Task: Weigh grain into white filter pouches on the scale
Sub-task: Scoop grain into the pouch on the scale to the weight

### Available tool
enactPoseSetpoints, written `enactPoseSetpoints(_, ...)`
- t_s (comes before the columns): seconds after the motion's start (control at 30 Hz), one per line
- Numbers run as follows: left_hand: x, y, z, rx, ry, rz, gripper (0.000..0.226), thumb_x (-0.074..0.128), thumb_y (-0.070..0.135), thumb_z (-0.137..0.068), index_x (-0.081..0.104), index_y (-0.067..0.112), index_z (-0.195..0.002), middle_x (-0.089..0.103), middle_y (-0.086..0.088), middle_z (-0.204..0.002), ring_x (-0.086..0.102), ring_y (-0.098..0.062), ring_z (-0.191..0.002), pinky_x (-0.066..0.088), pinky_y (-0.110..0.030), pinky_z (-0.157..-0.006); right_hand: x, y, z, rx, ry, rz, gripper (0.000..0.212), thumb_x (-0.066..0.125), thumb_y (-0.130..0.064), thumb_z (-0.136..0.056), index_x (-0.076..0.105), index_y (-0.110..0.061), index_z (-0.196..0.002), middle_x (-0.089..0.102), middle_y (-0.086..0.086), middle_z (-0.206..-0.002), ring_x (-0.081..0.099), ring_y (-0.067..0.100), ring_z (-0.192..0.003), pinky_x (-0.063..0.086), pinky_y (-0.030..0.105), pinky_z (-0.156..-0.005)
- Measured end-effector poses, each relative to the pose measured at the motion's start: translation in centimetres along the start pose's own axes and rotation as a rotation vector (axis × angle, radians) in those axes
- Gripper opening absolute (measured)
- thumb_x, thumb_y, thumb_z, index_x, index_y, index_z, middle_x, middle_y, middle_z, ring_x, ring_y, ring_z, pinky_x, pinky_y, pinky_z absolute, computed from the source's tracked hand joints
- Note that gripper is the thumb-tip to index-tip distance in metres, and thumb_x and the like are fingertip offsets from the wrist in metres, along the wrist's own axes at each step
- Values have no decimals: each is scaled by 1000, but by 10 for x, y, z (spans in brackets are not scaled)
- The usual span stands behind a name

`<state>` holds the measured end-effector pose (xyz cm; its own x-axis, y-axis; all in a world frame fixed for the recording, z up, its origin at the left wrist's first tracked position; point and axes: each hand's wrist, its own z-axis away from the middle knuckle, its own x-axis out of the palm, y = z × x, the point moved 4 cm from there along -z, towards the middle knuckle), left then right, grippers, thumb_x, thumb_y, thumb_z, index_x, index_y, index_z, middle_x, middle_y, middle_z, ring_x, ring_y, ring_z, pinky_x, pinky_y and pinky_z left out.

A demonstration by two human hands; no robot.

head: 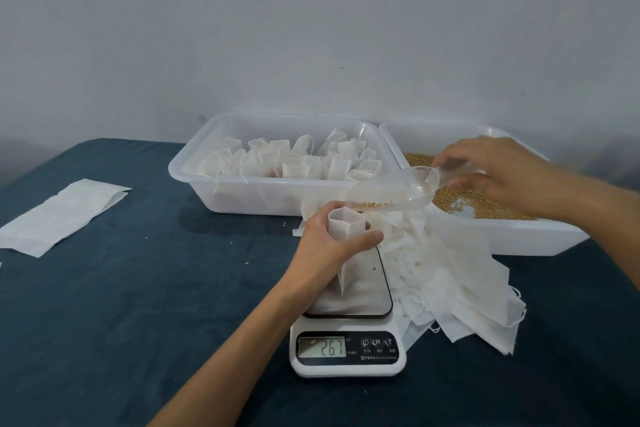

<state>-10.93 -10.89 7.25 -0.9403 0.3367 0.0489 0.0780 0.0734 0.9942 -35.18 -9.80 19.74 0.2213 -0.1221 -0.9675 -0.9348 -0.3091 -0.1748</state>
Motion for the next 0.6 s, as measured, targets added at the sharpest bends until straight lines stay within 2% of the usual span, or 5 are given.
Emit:
enactPoseSetpoints(0.07,-1,-2,0,-2,-13,-28,35,88,25,-83,70,28,-113,78,2,-102,74,-13,-92,53,-14,-73,11,18,4,118,-20,-165,26,68,-12,-95,62,-35,-107,64,-24,-108,54,-22,-100,42,6,-81)
enactPoseSetpoints(0.27,7,-5,0,23,-60,-54,10,70,24,-100,75,21,-108,78,2,-97,72,-7,-88,52,-15,-73,38,85,-1,424,54,-83,15,69,-18,-95,62,-14,-108,63,-1,-105,58,14,-92,40,21,-69)
enactPoseSetpoints(0.37,9,-6,1,42,-65,-52,24,54,23,-109,76,15,-107,80,0,-99,74,-8,-97,51,-12,-81,56,109,-6,560,-21,-15,13,70,-15,-92,64,-4,-94,63,7,-94,59,24,-85,42,32,-67)
enactPoseSetpoints(0.43,9,-6,1,49,-61,-60,30,50,26,-110,78,17,-105,80,1,-101,74,-8,-99,51,-12,-78,66,119,-9,627,-97,24,13,71,-13,-90,68,0,-89,67,9,-97,65,28,-88,50,36,-75)
enactPoseSetpoints(0.6,-1,11,-15,101,-69,-68,31,52,33,-107,81,24,-100,78,3,-105,70,-4,-92,52,-19,-71,79,128,-18,699,-244,130,26,70,-18,-93,69,-5,-115,68,12,-119,64,27,-103,52,36,-90)
